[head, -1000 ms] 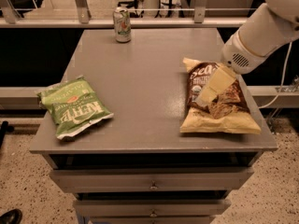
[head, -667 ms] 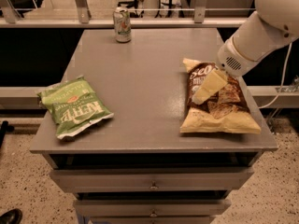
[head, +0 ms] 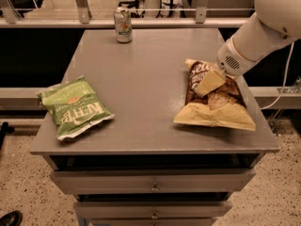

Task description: Move brown chip bag near 7up can

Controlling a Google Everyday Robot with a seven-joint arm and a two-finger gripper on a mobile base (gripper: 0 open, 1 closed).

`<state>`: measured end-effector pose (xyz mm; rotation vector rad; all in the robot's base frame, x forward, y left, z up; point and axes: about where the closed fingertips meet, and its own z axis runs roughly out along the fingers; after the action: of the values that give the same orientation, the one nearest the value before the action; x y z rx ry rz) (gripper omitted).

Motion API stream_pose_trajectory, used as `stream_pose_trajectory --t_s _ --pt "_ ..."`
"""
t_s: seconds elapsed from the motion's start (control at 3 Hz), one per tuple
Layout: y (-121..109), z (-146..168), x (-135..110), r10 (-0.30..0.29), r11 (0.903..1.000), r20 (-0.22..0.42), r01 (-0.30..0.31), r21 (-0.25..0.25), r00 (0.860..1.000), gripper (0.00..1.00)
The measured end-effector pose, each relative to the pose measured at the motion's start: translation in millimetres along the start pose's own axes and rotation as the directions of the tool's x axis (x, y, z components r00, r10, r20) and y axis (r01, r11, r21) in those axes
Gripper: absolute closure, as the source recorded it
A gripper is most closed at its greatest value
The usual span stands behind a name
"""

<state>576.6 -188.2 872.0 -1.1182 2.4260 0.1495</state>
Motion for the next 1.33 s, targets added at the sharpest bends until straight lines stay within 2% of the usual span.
stream_pose_trajectory --t_s 0.33,0.67,1.33 --pt "-15 -22 -5 -0.008 0.9990 0.033 0.006 0.044 0.999 1.00" --pt "-36 -67 -18 -0.035 0.9951 0.108 0.024 0.096 0.994 1.00" --pt "-37 -65 -35 -0.048 0.9933 0.152 0.031 0.111 0.987 1.00"
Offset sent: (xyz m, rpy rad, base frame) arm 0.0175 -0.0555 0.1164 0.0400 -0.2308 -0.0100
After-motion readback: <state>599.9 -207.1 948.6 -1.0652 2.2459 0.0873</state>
